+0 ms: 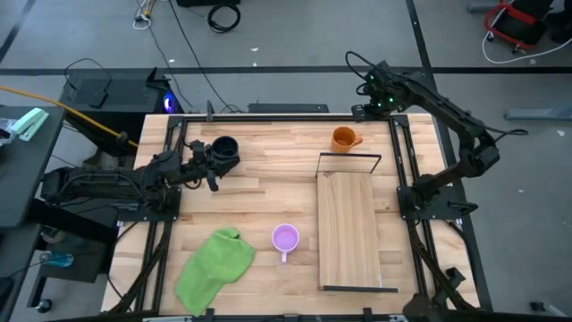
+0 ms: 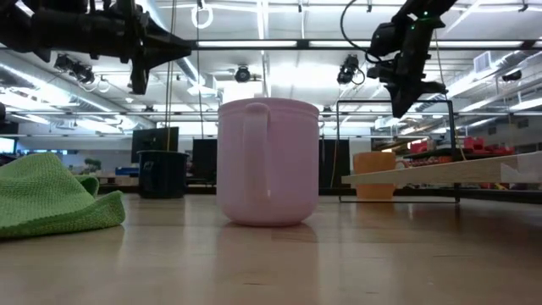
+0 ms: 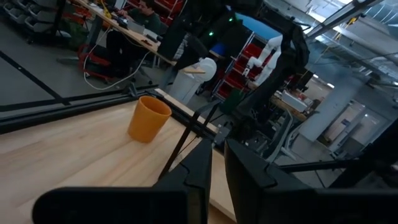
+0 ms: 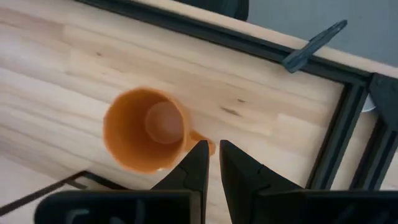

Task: Stack small to large cups/mugs on shelf
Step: Move the orange mug to the center of the table

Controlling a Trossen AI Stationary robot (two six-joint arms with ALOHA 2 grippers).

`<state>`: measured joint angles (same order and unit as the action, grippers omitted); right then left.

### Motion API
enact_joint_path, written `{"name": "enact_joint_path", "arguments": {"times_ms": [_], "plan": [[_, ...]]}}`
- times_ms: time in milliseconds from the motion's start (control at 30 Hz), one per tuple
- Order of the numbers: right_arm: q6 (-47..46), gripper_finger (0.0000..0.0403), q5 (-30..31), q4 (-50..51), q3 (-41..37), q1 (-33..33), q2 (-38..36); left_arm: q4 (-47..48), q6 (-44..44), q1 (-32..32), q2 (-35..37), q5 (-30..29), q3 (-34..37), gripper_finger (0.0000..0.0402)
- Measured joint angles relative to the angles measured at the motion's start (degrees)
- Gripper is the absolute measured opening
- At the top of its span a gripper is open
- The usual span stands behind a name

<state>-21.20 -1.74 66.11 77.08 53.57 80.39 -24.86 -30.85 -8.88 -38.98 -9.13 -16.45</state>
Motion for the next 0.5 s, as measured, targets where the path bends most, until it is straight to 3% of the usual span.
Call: {"name": "enact_joint_path", "arguments": {"times_ms": [267,500], "plan": [[-3.2,0.0046,-5.2,0.7,0.0,-0.9,2.6,0.4,0.0,0.0,0.0,0.0,0.0,0.0052],[-3.3,0.0052,-5.6,0.8,0.0,-0.9,6.7,0.4,-0.4,0.0,0.0,0.0,0.0,0.0052]]}}
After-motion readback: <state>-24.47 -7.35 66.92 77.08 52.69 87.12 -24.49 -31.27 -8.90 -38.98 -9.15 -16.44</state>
